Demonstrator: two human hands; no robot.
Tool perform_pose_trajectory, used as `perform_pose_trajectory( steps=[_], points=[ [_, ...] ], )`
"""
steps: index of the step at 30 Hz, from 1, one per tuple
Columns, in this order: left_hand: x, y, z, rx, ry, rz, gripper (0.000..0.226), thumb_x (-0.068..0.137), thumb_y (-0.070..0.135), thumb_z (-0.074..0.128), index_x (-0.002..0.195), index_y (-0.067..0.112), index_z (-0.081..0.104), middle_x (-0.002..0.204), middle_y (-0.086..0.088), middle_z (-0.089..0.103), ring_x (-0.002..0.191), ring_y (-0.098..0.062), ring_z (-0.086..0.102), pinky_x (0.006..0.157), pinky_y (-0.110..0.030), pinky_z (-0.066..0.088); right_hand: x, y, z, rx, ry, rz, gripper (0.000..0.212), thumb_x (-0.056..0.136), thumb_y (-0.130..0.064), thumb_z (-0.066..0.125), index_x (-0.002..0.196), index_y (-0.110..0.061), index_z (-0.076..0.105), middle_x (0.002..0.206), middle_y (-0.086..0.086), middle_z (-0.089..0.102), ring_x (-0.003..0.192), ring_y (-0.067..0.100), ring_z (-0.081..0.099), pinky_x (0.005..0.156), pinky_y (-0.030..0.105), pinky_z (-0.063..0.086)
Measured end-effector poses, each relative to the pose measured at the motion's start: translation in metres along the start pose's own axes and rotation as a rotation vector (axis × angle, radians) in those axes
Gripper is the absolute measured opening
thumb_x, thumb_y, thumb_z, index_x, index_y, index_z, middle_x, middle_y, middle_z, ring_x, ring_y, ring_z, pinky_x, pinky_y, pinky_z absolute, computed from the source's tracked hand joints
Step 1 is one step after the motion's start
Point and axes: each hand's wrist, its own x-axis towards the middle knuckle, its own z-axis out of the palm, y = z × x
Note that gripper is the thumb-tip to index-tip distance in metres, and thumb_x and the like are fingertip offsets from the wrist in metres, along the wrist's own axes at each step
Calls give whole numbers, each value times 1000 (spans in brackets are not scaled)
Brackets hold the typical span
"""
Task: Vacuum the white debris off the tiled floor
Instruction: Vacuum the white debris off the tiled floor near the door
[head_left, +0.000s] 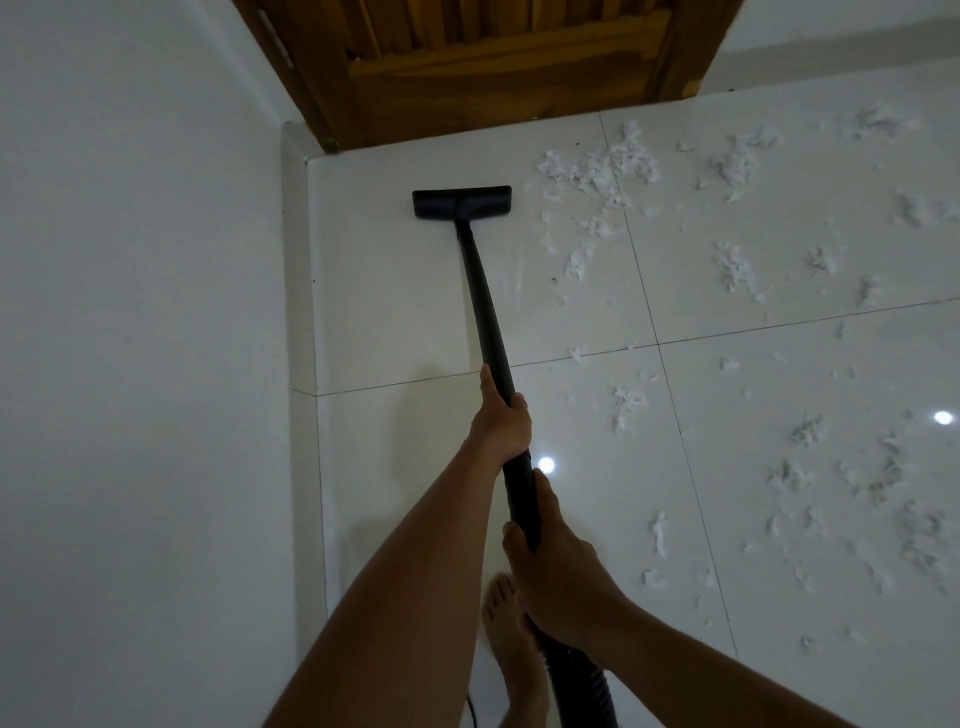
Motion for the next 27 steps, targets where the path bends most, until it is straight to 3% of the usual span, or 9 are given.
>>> perform_pose_trajectory(
  steps=[7, 9, 12, 13, 15, 18, 21, 27],
  points=[
    [27, 24, -33, -15, 10, -14, 65, 108, 35, 31, 158, 37, -12, 147, -11, 46, 94, -21, 53, 96, -42, 49, 24, -42, -6, -29, 2, -29, 69, 108, -34, 36, 157, -48, -11, 94, 10, 67, 51, 11, 60, 44, 19, 48],
    [34, 32, -38, -25, 13, -16, 65, 108, 35, 31, 158, 37, -11, 148, -11, 46, 92, -20, 53, 94, -41, 48, 35, -46, -7, -38, 12, -24, 69, 107, -37, 36, 156, -50, -11, 93, 9, 67, 56, 13, 64, 49, 21, 52],
    [45, 41, -43, -45, 19, -16, 66, 108, 34, 31, 158, 37, -12, 149, -11, 45, 92, -20, 53, 94, -40, 47, 52, -50, -6, -141, 91, -34, 68, 91, -58, 32, 143, -69, -10, 87, 7, 73, 79, 25, 74, 83, 44, 60],
    [50, 44, -45, -53, 18, -16, 66, 108, 34, 31, 158, 37, -12, 149, -11, 44, 94, -21, 54, 95, -40, 47, 58, -50, -6, -180, 120, -54, 68, 83, -64, 27, 138, -74, -10, 92, 10, 74, 94, 32, 73, 95, 54, 55],
    [59, 50, -49, -65, 20, -15, 66, 108, 34, 31, 158, 37, -13, 149, -11, 45, 89, -19, 55, 92, -39, 48, 74, -51, -6, -202, 131, -80, 68, 78, -65, 24, 137, -74, -9, 110, 17, 72, 113, 40, 66, 106, 59, 47],
    [72, 59, -58, -73, 28, -16, 65, 109, 34, 30, 158, 38, -13, 149, -10, 44, 77, -13, 52, 84, -36, 47, 86, -64, -10, -242, 130, -99, 68, 85, -59, 29, 135, -73, -16, 88, 9, 73, 88, 31, 73, 96, 54, 55],
    [83, 71, -65, -69, 29, -30, 65, 109, 35, 29, 157, 38, -14, 148, -11, 45, 82, -15, 54, 86, -38, 48, 93, -79, -21, -220, 102, -72, 65, 93, -54, 34, 132, -73, -14, 74, 9, 72, 65, 24, 74, 78, 49, 62],
    [105, 94, -75, -74, 50, -39, 66, 108, 35, 30, 157, 38, -14, 145, -11, 48, 76, -14, 54, 84, -39, 50, 106, -109, -45, -164, 44, -20, 65, 103, -45, 38, 142, -66, -9, 77, 5, 71, 62, 23, 75, 77, 48, 63]
  ],
)
